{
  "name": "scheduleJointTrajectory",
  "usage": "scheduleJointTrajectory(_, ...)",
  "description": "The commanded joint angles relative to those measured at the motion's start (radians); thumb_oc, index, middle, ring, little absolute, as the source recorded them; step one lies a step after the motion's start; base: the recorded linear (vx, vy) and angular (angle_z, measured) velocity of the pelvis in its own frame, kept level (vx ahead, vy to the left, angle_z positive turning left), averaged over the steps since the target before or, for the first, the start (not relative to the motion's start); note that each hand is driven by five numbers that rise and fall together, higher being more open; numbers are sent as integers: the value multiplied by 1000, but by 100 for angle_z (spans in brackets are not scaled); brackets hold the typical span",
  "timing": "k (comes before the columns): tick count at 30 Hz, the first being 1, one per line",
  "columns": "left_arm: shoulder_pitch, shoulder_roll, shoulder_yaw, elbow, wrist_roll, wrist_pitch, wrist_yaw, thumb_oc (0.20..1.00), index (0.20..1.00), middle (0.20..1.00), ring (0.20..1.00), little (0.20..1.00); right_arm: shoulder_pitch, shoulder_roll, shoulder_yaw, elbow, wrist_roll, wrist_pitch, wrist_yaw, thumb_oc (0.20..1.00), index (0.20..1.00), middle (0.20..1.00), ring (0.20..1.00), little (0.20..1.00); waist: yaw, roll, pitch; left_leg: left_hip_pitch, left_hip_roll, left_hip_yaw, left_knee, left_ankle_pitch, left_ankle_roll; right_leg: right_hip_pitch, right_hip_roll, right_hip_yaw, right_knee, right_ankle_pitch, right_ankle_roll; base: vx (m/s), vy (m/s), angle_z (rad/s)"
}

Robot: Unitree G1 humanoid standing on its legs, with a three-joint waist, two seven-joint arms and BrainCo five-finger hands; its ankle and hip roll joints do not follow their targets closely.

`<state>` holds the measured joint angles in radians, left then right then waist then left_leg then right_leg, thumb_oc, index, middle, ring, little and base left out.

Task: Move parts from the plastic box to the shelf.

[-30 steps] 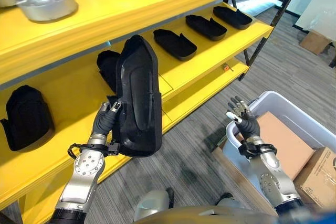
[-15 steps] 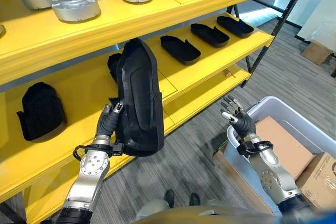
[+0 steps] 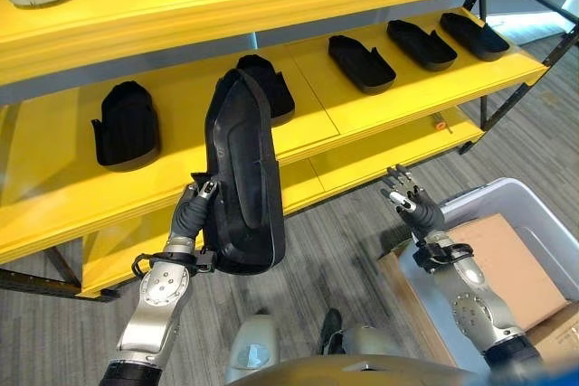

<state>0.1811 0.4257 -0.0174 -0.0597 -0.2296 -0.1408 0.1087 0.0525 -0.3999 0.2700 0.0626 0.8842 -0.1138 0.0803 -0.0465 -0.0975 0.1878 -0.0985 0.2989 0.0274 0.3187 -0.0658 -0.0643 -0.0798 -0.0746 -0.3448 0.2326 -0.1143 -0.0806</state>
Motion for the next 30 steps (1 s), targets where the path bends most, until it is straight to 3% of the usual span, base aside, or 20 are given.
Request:
scheduleJointTrajectory(1,-59,16,15,-79,-34,-73,24,200,200,200,200,200,37,-14,-40,-28,30,-39,-3,1000,1000,1000,1000,1000,-23,60,-49,74,149,63,-270,263,-48,-21,-107,37,126,-62,146,10,451,117)
scheduleJointTrajectory(2,-69,15,14,-78,-34,-75,31,200,200,200,200,200,31,-15,-41,-11,19,-41,-11,1000,1000,1000,1000,1000,-14,64,-45,69,153,-3,-274,283,-63,-37,-128,45,164,-71,156,-36,270,137)
scheduleJointTrajectory(3,-75,13,17,-76,-42,-79,35,200,200,200,200,200,23,-12,-41,-4,13,-42,-17,1000,1000,1000,1000,1000,-2,66,-39,69,128,-61,-259,248,-67,-41,-142,58,178,-72,164,14,207,99)
scheduleJointTrajectory(4,-76,13,17,-76,-42,-79,35,200,200,200,200,200,22,-12,-41,-3,13,-43,-17,1000,1000,1000,1000,1000,-6,67,-41,61,127,-66,-256,250,-66,-43,-143,54,175,-68,164,88,338,37)
scheduleJointTrajectory(5,-63,19,27,-84,-44,-75,21,200,200,200,200,200,34,-5,-62,-7,2,-40,-12,1000,1000,1000,1000,1000,1,66,-39,53,78,-72,-227,121,-79,-21,-196,52,190,-60,191,104,359,17)
scheduleJointTrajectory(9,-39,69,52,-91,-15,-78,-1,200,200,200,200,200,64,11,-66,-18,-29,-18,5,1000,1000,1000,1000,1000,34,43,-16,22,-27,-95,-138,17,-68,49,-266,49,111,13,234,67,343,48)
scheduleJointTrajectory(10,-39,69,52,-91,-15,-77,-1,200,200,200,200,200,65,11,-66,-18,-29,-18,5,1000,1000,1000,1000,1000,33,42,-16,22,-28,-96,-138,17,-68,49,-266,48,111,13,234,58,367,35)
scheduleJointTrajectory(11,-30,86,68,-99,-3,-78,0,200,200,200,200,200,71,20,-54,-19,-33,-9,16,1000,1000,1000,1000,1000,48,27,-13,5,-64,-94,-109,-10,-61,69,-294,40,66,45,252,42,253,32)
scheduleJointTrajectory(16,-20,101,89,-105,0,-84,4,200,200,200,200,200,69,34,-38,-25,-43,3,26,1000,1000,1000,1000,1000,72,-7,-20,-76,-153,-104,11,-86,-31,106,-353,41,-38,153,277,43,251,17)
scheduleJointTrajectory(19,-22,100,81,-106,9,-80,4,200,200,200,200,200,64,48,-38,-22,-56,3,17,1000,1000,1000,1000,1000,81,-13,-34,-100,-218,-102,42,-127,8,120,-396,47,-82,267,284,57,280,17)
scheduleJointTrajectory(20,-23,101,81,-106,9,-80,4,200,200,200,200,200,63,49,-38,-22,-56,3,17,1000,1000,1000,1000,1000,78,-18,-38,-105,-226,-102,37,-120,11,117,-403,46,-86,273,286,72,324,23)
scheduleJointTrajectory(22,-19,107,83,-112,11,-84,8,200,200,200,200,200,65,64,-31,-10,-63,2,15,1000,1000,1000,1000,1000,78,-3,-41,-73,-266,-84,6,-124,57,73,-438,65,-35,392,267,65,371,9)
scheduleJointTrajectory(24,-20,107,83,-111,12,-84,8,200,200,200,200,200,64,64,-31,-9,-63,2,15,1000,1000,1000,1000,1000,77,-8,-44,-75,-273,-82,-1,-116,59,69,-445,66,-37,396,268,42,302,-14)
scheduleJointTrajectory(25,-28,94,72,-104,8,-85,9,200,200,200,200,200,66,74,-22,-6,-57,0,15,1000,1000,1000,1000,1000,55,34,-31,-6,-291,-68,-95,-94,90,-6,-336,106,86,265,219,117,527,7)
scheduleJointTrajectory(26,-36,91,64,-100,4,-87,8,200,200,200,200,200,63,68,-22,-5,-52,-1,19,1000,1000,1000,1000,1000,43,38,-30,21,-295,-68,-136,-78,94,-44,-253,121,97,192,196,178,667,-30)
scheduleJointTrajectory(27,-33,85,63,-102,-5,-87,5,200,200,200,200,200,60,58,-20,-8,-48,-3,23,1000,1000,1000,1000,1000,39,39,-25,51,-299,-45,-172,-66,101,-68,-183,76,92,123,178,147,262,-16)
scheduleJointTrajectory(29,-19,66,65,-109,-20,-82,1,200,200,200,200,200,56,48,-16,-1,-46,-3,32,1000,1000,1000,1000,1000,33,39,-24,96,-300,-34,-217,-62,96,-84,-107,44,34,95,170,152,132,-7)
scheduleJointTrajectory(30,-19,66,66,-109,-20,-82,1,200,200,200,200,200,56,48,-16,0,-46,-3,32,1000,1000,1000,1000,1000,33,40,-24,96,-299,-34,-218,-62,96,-83,-105,43,32,96,170,113,29,-28)
